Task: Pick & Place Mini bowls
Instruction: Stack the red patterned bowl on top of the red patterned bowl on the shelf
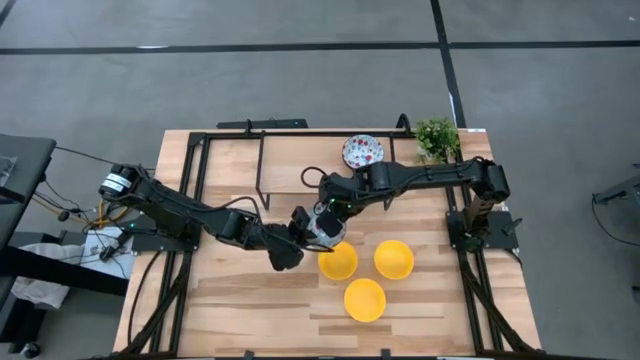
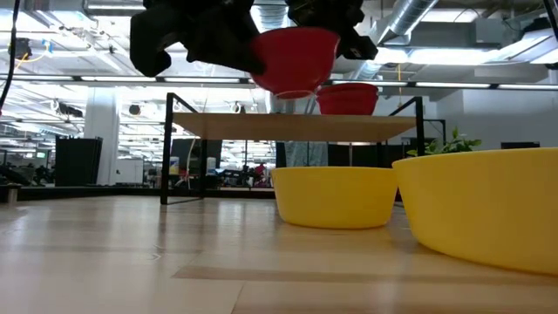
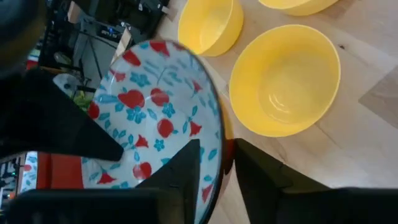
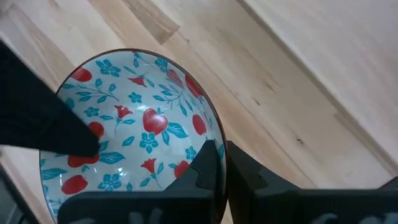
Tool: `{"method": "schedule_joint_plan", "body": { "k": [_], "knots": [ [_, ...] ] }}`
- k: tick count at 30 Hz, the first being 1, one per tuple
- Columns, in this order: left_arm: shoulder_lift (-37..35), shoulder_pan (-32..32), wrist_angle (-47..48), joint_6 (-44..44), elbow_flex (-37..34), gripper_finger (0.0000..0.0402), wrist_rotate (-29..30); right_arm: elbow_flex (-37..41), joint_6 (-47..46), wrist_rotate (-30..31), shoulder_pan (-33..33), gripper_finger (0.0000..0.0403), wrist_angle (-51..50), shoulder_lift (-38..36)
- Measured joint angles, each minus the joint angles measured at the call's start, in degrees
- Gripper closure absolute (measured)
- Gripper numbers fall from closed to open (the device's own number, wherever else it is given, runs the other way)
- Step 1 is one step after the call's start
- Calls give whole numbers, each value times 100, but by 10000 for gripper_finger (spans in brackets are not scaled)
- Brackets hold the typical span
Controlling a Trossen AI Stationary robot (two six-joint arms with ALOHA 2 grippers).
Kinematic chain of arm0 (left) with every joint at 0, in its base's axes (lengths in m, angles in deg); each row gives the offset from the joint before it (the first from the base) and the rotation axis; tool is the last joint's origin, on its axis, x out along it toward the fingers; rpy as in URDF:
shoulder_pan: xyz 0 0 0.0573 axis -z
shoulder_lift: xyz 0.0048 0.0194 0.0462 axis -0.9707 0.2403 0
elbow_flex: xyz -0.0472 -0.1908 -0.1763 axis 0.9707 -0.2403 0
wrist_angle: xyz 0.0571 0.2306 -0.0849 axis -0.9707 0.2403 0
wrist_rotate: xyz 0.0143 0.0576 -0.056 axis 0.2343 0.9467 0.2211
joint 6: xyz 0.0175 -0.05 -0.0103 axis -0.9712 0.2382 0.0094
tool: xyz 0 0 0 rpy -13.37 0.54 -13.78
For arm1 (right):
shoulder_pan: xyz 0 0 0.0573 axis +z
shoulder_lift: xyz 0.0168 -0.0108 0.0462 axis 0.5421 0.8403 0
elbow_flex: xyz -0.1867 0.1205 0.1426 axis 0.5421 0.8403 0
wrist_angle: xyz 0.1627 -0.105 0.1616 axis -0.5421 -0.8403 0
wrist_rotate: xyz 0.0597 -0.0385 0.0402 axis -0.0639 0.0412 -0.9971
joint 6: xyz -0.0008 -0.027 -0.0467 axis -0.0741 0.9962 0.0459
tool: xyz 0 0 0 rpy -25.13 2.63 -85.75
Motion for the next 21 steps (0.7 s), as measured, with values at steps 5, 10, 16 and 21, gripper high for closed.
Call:
{"method": "schedule_joint_plan", "body": {
  "k": [5,10,16,21],
  "knots": [
    [0,-5,28,196,0,267,120,-2,-1,-98,1,401,-109,-9],
    [-1,-6,38,713,0,245,344,-2,41,-187,15,401,-369,-31],
    [-267,-31,497,1266,-10,233,336,-5,161,-384,14,402,-636,-119],
    [-708,-190,866,1711,-13,235,139,-11,178,-423,12,402,-695,-300]
  ]
}}
